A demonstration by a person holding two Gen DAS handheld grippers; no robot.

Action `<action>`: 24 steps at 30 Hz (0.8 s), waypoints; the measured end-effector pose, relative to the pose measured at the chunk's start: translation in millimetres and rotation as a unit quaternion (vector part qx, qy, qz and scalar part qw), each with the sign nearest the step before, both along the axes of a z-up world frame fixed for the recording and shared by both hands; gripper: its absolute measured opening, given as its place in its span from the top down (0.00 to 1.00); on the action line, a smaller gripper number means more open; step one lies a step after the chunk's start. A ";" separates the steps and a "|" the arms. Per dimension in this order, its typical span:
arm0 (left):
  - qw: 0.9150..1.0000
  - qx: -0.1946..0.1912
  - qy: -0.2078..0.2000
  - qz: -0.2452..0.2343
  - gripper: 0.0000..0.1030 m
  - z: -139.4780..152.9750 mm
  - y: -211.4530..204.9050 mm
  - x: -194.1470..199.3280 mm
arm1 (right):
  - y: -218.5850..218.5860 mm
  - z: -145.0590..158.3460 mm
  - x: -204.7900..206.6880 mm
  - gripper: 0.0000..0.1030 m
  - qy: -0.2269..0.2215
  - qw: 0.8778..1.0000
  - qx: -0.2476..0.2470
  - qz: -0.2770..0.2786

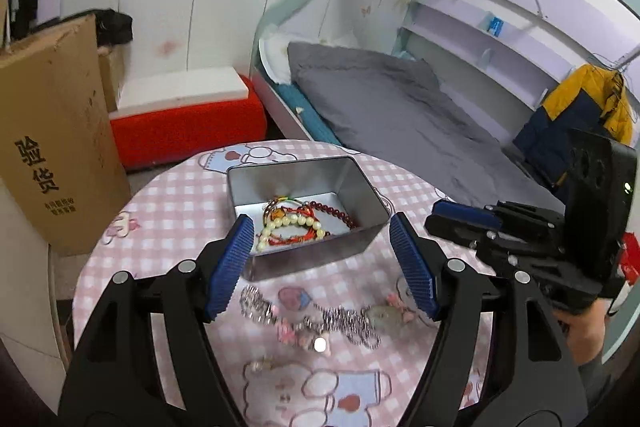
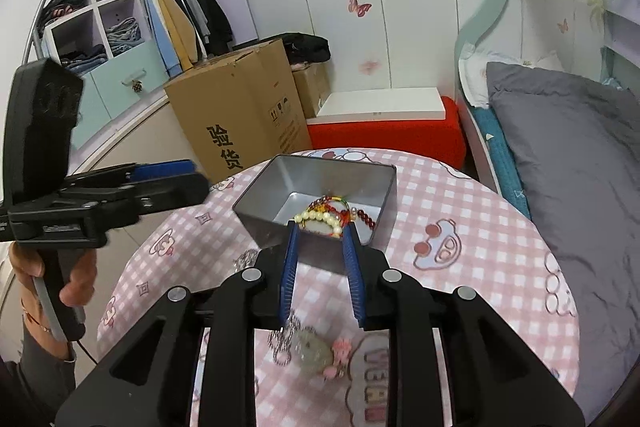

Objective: Organize jewelry

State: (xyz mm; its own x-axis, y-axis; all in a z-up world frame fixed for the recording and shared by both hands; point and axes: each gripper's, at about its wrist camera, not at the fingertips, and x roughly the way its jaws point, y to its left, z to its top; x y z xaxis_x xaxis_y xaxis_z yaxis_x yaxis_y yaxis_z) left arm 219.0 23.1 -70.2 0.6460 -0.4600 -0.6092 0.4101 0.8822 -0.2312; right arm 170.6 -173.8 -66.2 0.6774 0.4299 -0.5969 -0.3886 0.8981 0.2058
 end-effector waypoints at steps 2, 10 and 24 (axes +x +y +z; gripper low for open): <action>1.000 0.024 -0.012 0.011 0.32 -4.3 5.8 -17.6 | -0.6 -0.7 -9.6 0.79 -0.002 1.000 -0.008 -0.002; 0.997 0.062 0.027 0.040 0.32 -50.6 25.3 -45.7 | -1.8 -23.1 -37.6 0.73 0.013 0.999 -0.041 -0.017; 0.992 0.095 0.056 0.062 0.36 -98.9 26.9 -53.3 | 8.5 -72.7 -51.6 0.70 0.068 0.995 -0.071 -0.008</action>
State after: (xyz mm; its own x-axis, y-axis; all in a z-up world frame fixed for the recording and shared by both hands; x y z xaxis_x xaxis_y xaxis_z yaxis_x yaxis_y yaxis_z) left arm 165.8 50.0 -169.1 0.6138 -0.2521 -0.7481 0.2772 0.9561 -0.0948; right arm 119.0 -165.3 -138.9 0.5915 0.3255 -0.7377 -0.3515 0.9275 0.1274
